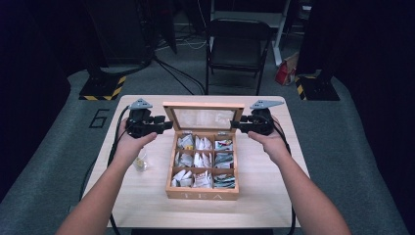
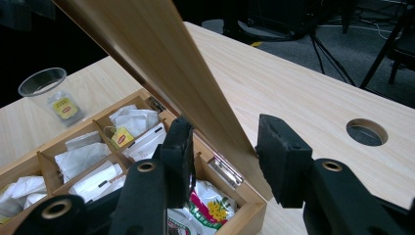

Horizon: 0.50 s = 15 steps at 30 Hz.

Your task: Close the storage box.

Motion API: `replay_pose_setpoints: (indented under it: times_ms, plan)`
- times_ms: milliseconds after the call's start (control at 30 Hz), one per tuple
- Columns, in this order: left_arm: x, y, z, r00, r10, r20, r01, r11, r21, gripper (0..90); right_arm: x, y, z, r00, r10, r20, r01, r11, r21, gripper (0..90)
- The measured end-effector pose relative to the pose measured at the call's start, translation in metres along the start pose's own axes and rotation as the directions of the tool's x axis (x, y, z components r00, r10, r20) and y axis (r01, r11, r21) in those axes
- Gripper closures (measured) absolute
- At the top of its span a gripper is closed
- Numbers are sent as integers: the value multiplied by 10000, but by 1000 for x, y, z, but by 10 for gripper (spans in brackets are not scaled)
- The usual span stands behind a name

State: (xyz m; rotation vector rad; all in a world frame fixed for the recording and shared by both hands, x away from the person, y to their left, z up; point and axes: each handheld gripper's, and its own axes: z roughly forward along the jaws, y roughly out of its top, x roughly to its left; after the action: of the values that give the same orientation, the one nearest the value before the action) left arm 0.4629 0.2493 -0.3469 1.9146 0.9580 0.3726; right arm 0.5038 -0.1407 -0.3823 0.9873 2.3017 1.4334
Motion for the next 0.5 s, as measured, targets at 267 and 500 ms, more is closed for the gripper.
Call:
replay_pose_setpoints:
  times_ms: [267, 500]
  plan:
    - [-7, 7, -3, 9994, 342, -105, -342, 9994, -49, 601, 2, -5, -1, 9999, 5, -114, -7, 9999, -121, 551]
    - [-9, 6, -5, 9984, 548, -162, -547, 9985, 65, 622, 4, -9, -3, 9998, 124, -157, -127, 9997, -214, 526]
